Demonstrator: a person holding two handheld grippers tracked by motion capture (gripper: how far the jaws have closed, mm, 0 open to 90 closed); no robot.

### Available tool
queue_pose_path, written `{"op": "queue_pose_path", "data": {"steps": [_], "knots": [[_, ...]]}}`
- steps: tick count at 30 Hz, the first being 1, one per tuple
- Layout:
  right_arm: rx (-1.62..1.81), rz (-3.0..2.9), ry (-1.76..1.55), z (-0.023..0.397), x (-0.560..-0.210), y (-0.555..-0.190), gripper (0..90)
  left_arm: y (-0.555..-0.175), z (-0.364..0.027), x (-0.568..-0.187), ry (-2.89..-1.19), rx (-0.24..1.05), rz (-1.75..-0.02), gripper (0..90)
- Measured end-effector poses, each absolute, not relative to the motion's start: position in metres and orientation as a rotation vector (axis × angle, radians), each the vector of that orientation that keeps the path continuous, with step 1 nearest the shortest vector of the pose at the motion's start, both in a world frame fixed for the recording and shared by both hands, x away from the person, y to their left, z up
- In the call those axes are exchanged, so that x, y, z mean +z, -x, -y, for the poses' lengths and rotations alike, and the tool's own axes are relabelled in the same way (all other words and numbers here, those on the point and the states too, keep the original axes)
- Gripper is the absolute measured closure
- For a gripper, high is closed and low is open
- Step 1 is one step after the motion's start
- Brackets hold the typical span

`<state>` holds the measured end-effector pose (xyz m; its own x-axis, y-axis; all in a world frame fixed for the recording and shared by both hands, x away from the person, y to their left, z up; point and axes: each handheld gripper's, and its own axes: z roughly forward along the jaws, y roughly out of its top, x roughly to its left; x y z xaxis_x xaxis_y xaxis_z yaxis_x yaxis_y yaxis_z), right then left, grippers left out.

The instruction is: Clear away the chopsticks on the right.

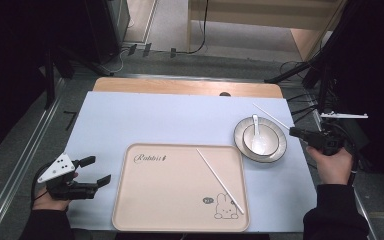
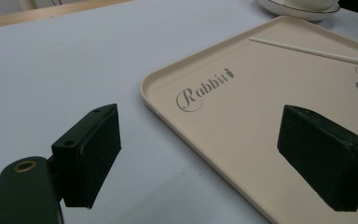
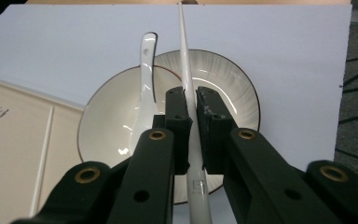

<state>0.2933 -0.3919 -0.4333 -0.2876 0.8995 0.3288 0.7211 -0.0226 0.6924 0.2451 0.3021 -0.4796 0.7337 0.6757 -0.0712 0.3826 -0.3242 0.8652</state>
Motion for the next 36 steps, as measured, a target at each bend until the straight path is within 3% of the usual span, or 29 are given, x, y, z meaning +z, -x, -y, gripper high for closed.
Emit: {"op": "queue_pose_path", "data": {"steps": [23, 36], "knots": [[1.250, -2.150, -1.579, 0.327, -0.415, -0.254, 84.5, -0.246, -0.302, -0.479, -1.943, 0.373, -0.803, 13.6], [1.262, -2.275, -1.519, 0.275, -0.433, -0.227, 84.5, -0.248, -0.300, -0.479, -1.944, 0.371, -0.796, 13.6]]}}
